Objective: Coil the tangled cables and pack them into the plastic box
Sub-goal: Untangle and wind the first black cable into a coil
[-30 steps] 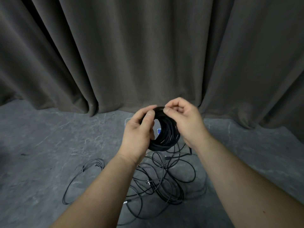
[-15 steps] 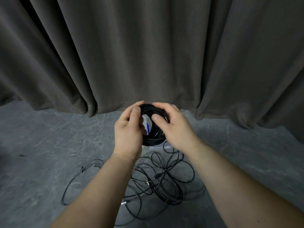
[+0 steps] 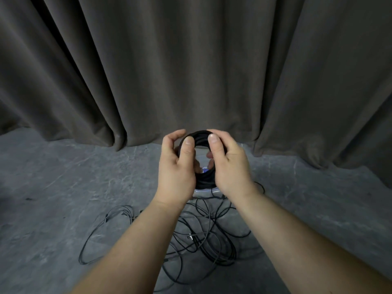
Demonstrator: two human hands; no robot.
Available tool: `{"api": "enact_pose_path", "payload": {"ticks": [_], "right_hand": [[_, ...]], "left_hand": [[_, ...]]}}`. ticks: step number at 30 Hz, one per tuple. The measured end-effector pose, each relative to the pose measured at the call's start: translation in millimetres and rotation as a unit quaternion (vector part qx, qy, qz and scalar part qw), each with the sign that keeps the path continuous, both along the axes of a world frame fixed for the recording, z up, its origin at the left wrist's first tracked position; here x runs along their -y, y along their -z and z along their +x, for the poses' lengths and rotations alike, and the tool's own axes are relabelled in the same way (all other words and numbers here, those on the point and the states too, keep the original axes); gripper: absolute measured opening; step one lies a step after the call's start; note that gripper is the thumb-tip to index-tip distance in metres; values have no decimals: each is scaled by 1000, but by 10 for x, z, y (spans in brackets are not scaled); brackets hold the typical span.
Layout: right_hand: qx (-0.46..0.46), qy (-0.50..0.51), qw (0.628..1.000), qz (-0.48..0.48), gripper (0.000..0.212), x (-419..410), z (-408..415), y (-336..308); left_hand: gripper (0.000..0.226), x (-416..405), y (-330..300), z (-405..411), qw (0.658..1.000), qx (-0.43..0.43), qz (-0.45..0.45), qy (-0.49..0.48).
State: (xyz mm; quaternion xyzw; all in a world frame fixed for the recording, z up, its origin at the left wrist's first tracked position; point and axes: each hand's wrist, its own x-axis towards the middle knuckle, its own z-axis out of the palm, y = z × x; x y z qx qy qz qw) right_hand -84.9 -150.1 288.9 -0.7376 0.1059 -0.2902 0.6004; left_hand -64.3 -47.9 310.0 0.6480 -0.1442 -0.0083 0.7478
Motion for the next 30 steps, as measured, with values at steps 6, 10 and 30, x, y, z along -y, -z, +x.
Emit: {"api": "enact_pose_path", "payload": {"ticks": [6, 10, 30], "right_hand": [[9, 34, 999, 26, 37, 2, 27, 0], [13, 48, 998, 47, 24, 60, 47, -27], [-245, -133, 952, -128, 21, 471, -159, 147]], "left_hand": [[23, 43, -13, -5, 992, -102, -73, 12], [59, 8, 6, -30, 983, -141, -93, 71], [24, -264, 55, 419, 963, -144, -166, -154]]}}
